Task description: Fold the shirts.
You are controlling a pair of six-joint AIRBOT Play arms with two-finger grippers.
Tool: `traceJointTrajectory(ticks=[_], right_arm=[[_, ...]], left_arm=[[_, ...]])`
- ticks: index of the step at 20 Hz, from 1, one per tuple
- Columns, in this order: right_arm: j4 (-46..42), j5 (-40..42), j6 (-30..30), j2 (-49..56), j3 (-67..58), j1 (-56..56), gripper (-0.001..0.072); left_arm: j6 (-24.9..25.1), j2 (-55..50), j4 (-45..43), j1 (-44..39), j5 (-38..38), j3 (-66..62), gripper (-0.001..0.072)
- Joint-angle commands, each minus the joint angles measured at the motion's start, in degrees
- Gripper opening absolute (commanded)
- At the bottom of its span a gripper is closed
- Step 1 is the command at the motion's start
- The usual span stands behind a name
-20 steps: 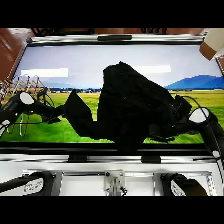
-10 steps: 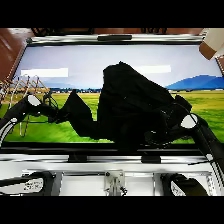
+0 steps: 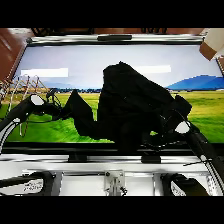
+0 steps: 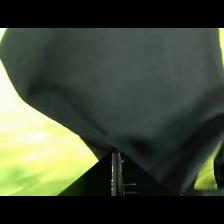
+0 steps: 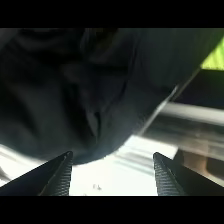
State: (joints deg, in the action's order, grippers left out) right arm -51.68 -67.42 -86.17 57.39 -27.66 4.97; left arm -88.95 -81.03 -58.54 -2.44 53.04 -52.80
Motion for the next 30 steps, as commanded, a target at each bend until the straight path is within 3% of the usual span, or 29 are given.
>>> traceJointTrajectory(ticks=[1, 6, 7, 8, 9, 13, 16, 18, 20, 25, 27, 30], right_arm=[[2.9, 5.0, 1.0, 3.7, 0.7, 0.0, 0.0618], [8.9, 8.7, 3.6, 9.2, 0.7, 0.0, 0.0609], [10.7, 9.8, 4.8, 9.6, 0.7, 0.0, 0.0456], [12.5, 11.4, 5.2, 9.5, 0.6, 0.0, 0.0226], [14.2, 12.2, 5.6, 9.5, 0.0, 0.0, 0.0056], [15.4, 7.6, 15.1, 9.4, -10.6, 0.0, 0.0054], [14.6, 3.0, 22.3, 7.0, -27.3, 0.0, 0.0054], [10.5, 6.0, 24.2, 4.5, -41.7, 0.0, 0.0054], [3.6, 12.0, 23.7, 2.3, -57.7, 0.0, 0.0053], [0.7, 16.9, 19.6, 1.0, -94.5, 0.0, 0.0054], [0.1, 20.7, 15.8, -1.5, -96.5, 0.0, 0.0054], [-8.3, 17.6, 10.3, -2.8, -96.4, 0.0, 0.0054]], left_arm=[[3.7, 2.0, 0.1, -0.1, 2.5, 0.0, 0.0045], [3.9, 4.3, 0.1, -0.1, 2.5, 0.0, 0.0044], [3.9, 4.7, 0.2, -0.1, 2.6, 0.0, 0.0045], [3.9, 5.1, 0.2, -0.1, 2.7, 0.0, 0.0045], [3.9, 5.8, 0.2, -0.1, 2.7, -0.1, 0.0045], [4.6, 10.2, 0.1, 0.1, 2.5, -2.3, 0.0045], [6.5, 14.5, 0.2, 0.2, 1.7, -12.2, 0.0044], [7.3, 17.6, 0.2, 0.3, -1.2, -22.6, 0.0045], [7.3, 20.7, 0.8, 0.6, -6.6, -34.8, 0.0045], [7.5, 28.1, 3.9, 0.5, -21.2, -59.9, 0.0045], [7.5, 31.2, 2.9, 0.5, -22.1, -63.3, 0.0045], [7.5, 34.7, 2.8, 0.5, -16.8, -63.0, 0.0045]])
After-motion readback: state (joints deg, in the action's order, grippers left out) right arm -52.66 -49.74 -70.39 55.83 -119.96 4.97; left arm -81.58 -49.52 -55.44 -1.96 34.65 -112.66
